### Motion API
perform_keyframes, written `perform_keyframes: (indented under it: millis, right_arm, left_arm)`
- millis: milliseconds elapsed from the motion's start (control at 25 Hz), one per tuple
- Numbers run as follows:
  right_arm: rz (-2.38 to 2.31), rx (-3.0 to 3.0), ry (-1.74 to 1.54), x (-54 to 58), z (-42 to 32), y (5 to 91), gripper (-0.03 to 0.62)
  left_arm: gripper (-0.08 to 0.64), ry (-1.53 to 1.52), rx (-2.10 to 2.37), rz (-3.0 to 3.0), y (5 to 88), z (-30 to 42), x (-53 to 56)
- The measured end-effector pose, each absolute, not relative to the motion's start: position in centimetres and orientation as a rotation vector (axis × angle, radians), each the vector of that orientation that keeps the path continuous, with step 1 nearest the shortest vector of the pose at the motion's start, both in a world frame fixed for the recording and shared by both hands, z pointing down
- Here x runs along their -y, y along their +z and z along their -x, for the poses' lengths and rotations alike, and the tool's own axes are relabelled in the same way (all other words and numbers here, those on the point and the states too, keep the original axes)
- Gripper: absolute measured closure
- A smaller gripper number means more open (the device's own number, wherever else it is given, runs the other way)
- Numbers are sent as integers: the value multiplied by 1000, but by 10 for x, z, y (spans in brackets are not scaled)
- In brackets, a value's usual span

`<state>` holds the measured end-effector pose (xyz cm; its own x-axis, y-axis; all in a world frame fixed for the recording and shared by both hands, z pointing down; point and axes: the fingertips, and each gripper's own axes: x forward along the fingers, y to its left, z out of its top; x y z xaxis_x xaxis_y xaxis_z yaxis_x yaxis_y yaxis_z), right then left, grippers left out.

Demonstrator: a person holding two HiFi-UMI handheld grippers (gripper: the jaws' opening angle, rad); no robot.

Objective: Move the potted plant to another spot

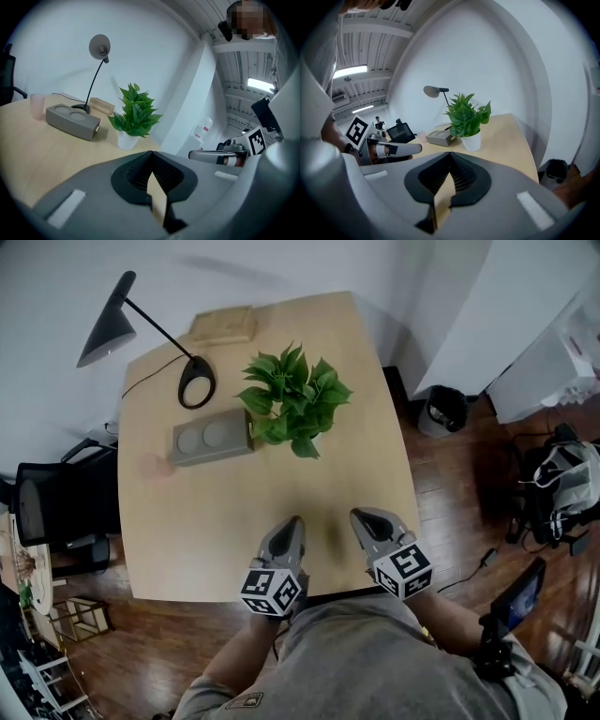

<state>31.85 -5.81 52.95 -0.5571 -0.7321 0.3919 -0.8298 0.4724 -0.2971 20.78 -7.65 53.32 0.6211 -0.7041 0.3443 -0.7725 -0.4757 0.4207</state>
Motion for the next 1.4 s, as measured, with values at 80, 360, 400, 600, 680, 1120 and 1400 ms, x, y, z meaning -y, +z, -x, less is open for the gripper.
perform_keyframes:
  millis: [80,360,400,600,680,1120,1400]
  right_arm:
    - [-1352,2491,680,70,-317,537,588]
    - [-1299,2459,591,130,-312,564,586]
    - [-1285,2454,579,138,-311,569,583]
    - [-1204,2435,526,171,-305,592,446]
    - [-1167,2427,477,184,-302,598,406]
    - [-927,2427,204,239,-294,621,228]
    - [-786,2444,94,252,-284,626,209]
  left_arm:
    - [560,189,1155,-2308,541,-206,91]
    - [560,268,1179,-2346,573,-201,154]
    - [560,284,1181,-2359,577,-201,162]
    - [478,387,1130,-2434,600,-207,196]
    - [425,438,1096,-2470,610,-210,206]
    - [232,481,953,-2727,621,-231,244]
    - [239,519,859,-2890,617,-249,254]
